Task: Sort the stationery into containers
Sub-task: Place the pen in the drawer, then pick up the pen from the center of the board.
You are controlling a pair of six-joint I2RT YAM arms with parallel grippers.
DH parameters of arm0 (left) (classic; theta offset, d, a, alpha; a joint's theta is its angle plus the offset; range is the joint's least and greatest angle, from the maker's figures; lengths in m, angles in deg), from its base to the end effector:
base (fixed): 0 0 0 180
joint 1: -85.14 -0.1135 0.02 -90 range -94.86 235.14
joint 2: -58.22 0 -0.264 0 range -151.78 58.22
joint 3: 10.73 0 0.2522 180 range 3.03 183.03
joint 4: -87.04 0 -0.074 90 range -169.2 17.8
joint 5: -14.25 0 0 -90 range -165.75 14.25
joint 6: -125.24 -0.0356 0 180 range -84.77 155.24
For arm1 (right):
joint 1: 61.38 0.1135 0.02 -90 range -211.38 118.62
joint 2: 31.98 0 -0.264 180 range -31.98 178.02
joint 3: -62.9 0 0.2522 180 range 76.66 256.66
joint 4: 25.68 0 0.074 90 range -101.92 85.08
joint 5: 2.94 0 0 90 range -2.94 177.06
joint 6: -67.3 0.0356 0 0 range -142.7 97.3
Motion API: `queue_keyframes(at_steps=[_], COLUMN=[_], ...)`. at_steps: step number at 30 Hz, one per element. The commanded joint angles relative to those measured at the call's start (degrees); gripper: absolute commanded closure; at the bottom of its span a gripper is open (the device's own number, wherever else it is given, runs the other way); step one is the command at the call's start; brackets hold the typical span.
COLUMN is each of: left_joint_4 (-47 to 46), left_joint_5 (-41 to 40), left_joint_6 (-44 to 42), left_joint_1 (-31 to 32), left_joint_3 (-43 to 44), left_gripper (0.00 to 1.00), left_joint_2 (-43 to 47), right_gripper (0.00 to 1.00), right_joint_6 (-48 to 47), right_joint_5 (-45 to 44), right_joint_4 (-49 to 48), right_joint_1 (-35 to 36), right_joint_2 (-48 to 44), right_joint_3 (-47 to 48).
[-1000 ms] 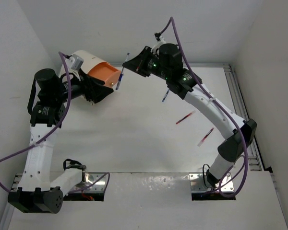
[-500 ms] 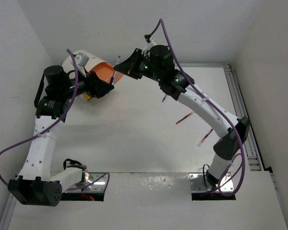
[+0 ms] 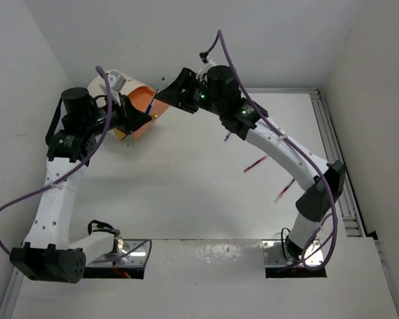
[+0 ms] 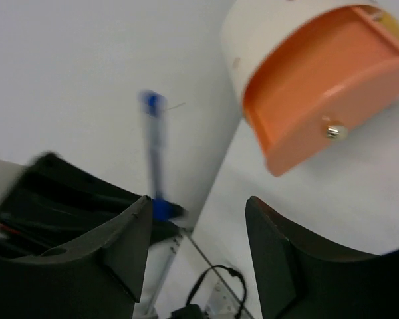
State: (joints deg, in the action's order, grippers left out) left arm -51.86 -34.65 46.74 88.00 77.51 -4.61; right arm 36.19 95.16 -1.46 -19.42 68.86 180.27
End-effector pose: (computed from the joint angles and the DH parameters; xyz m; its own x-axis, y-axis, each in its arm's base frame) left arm 0.2229 -0.0346 0.4293 -0.3982 -0.1305 -0.9080 0.6024 0.7093 -0.3661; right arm 0.3087 0.2843 0.4299 -0.7071 0.5042 -0.4959 -0.3105 0.4087 0.8582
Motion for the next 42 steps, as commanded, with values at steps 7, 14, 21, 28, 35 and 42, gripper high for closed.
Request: queue_keyframes(at_steps=[7,14,21,28,35,42], left_joint_4=[23.53,28.83,28.13,28.13,28.48,24.97], left_joint_5=[-18.93,-25.81,-27.13,-26.43,-28.71,-28.18], left_joint_6=[-24.15,-27.42,-26.98,-25.84,-21.8,-18.8], left_joint_1=[-2.85,-2.77,-2.85,-2.15,-1.97,-1.89], left_joint_3=[25.53,33.45,34.33,35.82,40.83,37.15], left_gripper=[1.0,1.0,0.91,0.54,0.41,0.38], left_joint_2=[-19.07,-29.45,-33.5,-35.08,-32.71,-24.28], right_gripper=[0.47,0.54,0.54,0.53,0.61,0.59], right_joint_6=[-12.3,-15.56,-17.67,-19.43,-20.49,-17.15], right_joint_5=[-0.19,2.8,3.77,1.84,-10.0,-25.82], right_joint_4=[2.2,2.9,6.67,10.54,15.47,18.8], right_joint_1=[-12.4,-19.89,-23.5,-24.81,-25.34,-24.91], right_joint_2=[-15.12,-20.59,-20.68,-20.42,-17.78,-12.08], right_joint_3=[-26.77,-39.89,-42.79,-45.16,-44.81,-43.06])
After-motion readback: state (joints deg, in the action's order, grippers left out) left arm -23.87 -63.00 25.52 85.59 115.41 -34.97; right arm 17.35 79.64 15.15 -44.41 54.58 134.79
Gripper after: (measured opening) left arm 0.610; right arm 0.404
